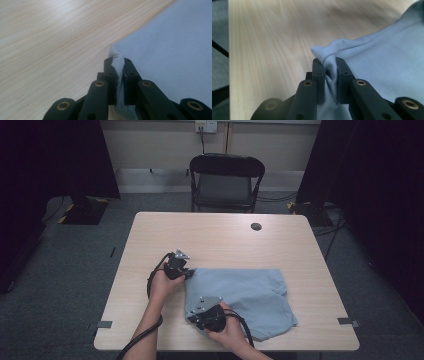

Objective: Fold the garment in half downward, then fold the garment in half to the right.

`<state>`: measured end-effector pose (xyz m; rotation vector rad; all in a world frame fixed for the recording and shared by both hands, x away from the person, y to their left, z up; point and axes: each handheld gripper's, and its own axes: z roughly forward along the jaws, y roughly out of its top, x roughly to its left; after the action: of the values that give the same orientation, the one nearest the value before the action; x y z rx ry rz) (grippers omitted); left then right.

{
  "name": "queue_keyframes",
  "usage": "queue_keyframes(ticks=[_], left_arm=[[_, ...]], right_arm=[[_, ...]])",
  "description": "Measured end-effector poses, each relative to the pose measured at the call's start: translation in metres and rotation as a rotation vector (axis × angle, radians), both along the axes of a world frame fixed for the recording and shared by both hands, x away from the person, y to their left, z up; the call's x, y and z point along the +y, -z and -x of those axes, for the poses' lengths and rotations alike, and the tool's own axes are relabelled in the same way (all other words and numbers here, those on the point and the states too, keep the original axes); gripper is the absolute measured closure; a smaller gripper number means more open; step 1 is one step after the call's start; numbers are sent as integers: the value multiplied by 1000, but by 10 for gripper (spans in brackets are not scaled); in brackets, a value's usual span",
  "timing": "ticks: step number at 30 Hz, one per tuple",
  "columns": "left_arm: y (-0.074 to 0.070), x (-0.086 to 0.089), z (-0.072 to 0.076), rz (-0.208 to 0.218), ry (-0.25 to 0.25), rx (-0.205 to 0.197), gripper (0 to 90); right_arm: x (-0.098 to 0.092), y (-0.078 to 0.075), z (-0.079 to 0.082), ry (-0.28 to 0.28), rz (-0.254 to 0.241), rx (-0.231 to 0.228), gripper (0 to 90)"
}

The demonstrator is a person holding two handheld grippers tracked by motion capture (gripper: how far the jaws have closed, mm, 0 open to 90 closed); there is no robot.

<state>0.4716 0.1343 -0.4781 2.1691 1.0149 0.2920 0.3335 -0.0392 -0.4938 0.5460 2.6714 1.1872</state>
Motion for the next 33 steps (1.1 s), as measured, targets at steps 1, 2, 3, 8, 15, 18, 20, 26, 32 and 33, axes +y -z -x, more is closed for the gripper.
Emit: queue_keyframes(ticks=[1,2,3,8,15,18,20,26,32,33], left_arm=[[-3,1,0,4,3,0,844],[-6,2,0,6,5,0,844],[-9,2,1,11,6,4,845],[-21,2,4,18,8,-4,846],[-34,4,2,32,17,-8,847],[-36,6,2,50,14,-1,847],[-36,6,3,51,13,-2,847],[-40,6,1,57,10,13,847],[-48,4,-1,55,16,6,848],[-54,3,-1,49,22,-1,848]], right_arm=[[-1,0,0,2,-10,0,809],[-2,-1,1,3,-17,-5,810],[-2,-2,2,3,-24,-7,810],[-6,-10,3,5,-75,8,810],[-6,-27,4,-8,-112,-10,811],[-6,-30,4,-10,-124,-9,811],[-7,-31,4,-11,-131,-8,811],[-7,-34,4,-23,-140,-12,811],[-8,-43,3,-24,-163,-13,811],[-9,-45,3,-25,-169,-14,811]])
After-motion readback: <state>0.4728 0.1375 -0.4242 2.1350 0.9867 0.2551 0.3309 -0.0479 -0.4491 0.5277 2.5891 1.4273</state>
